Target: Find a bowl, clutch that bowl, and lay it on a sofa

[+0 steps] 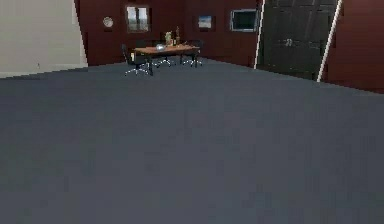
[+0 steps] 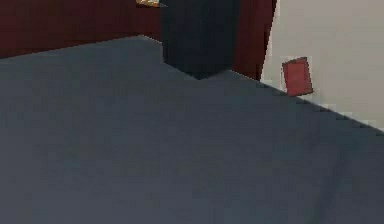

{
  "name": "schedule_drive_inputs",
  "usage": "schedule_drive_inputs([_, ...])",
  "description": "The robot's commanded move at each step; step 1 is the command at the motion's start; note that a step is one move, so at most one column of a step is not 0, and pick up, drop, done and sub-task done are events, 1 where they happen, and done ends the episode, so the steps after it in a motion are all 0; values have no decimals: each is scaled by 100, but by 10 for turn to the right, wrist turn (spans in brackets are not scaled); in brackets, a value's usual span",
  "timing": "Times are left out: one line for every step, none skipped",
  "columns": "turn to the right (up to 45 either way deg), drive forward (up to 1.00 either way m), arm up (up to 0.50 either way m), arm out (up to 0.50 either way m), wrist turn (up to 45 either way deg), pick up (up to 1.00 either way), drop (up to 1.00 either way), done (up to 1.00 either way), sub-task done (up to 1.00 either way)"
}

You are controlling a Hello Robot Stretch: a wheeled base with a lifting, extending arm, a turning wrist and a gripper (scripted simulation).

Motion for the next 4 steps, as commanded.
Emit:
schedule_drive_inputs([-360,0,0,0,0,0,0,0,0])
schedule_drive_inputs([-30,0,0,0,0,0,0,0,0])
schedule_drive_inputs([0,100,0,0,0,0,0,0,0])
schedule_drive_inputs([0,30,0,0,0,0,0,0,0])
